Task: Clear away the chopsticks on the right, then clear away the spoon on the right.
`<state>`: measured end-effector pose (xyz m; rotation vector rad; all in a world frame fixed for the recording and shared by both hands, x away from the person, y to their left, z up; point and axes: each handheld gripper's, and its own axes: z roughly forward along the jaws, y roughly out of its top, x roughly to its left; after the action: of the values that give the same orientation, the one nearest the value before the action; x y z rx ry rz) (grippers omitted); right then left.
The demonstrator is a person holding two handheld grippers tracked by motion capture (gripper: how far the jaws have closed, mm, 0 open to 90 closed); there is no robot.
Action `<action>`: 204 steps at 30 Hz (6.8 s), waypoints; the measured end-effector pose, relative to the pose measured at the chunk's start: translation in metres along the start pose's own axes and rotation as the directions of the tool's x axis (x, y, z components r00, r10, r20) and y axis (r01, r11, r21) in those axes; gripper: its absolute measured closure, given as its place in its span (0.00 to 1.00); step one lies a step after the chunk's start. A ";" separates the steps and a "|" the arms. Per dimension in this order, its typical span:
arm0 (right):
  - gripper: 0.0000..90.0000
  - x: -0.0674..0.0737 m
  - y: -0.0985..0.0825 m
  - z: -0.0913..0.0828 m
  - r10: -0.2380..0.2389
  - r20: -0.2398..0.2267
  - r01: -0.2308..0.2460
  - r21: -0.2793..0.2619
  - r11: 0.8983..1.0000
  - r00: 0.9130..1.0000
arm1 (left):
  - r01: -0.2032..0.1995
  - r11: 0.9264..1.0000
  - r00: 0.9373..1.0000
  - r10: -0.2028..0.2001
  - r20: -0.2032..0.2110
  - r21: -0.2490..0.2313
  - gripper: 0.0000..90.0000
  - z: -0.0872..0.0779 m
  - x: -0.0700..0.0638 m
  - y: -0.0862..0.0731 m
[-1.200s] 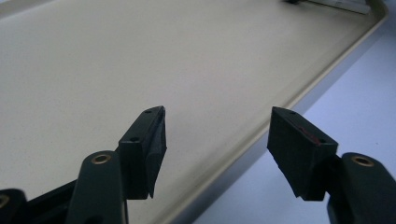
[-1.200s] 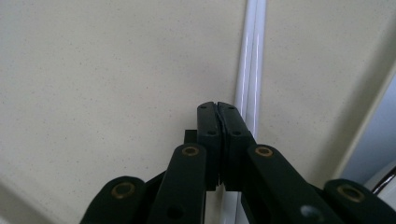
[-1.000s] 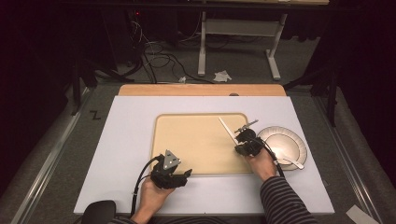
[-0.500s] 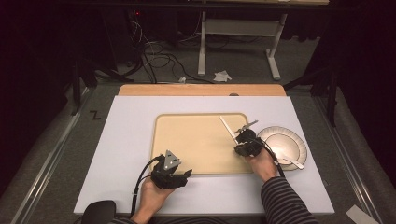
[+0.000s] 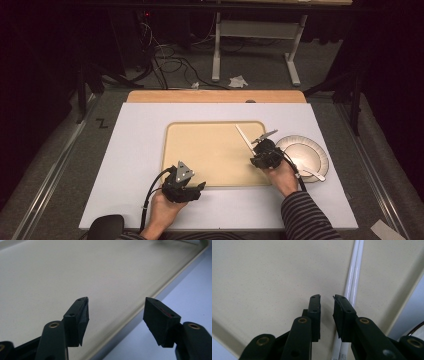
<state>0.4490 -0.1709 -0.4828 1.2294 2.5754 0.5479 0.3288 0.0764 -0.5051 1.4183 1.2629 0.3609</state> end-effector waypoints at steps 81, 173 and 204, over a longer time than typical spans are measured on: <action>0.71 -0.041 -0.063 -0.090 0.071 0.055 -0.055 -0.258 0.965 0.996 | -0.044 0.999 0.998 0.043 -0.049 -0.014 0.42 -0.013 0.005 -0.003; 0.93 -0.082 -0.113 -0.128 0.230 0.023 -0.216 -0.263 0.940 0.973 | -0.092 0.996 0.996 0.092 -0.007 0.013 0.36 0.003 -0.006 -0.006; 0.93 -0.040 -0.077 -0.121 0.076 -0.052 -0.087 -0.277 0.957 0.996 | -0.029 1.000 0.999 0.029 -0.037 -0.011 0.30 0.006 -0.001 0.001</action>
<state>0.3760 -0.2745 -0.4045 1.2396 2.3816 0.9271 0.3336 0.0727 -0.5051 1.4268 1.2695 0.4154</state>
